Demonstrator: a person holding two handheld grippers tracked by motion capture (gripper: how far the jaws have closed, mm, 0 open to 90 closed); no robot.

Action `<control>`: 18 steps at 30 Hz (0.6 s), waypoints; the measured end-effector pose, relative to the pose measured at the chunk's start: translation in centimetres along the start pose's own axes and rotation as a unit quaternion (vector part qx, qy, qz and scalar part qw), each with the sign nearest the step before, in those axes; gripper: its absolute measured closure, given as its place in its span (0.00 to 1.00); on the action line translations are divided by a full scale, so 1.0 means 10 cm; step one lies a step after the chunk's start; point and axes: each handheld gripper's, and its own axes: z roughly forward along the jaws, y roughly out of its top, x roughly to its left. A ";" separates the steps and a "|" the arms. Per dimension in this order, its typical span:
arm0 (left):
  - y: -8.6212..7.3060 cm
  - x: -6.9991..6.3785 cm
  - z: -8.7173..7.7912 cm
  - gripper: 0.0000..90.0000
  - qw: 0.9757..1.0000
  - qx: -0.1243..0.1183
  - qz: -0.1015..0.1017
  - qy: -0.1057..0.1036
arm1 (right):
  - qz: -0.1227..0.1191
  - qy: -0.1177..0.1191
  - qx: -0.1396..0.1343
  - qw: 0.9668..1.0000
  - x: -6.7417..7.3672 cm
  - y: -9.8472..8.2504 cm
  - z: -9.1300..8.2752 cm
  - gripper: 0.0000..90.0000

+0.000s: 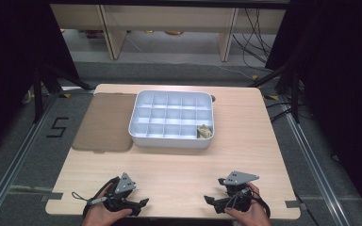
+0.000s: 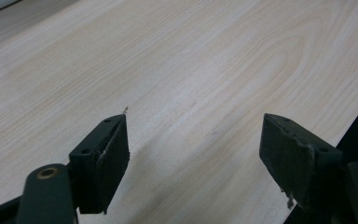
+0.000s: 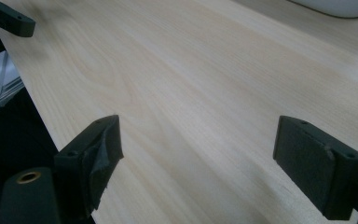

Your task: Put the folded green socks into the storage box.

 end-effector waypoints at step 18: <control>-0.01 -0.01 0.02 0.25 1.000 0.001 -0.015 0.004 | 0.008 -0.008 0.006 1.000 -0.02 -0.02 0.02 0.18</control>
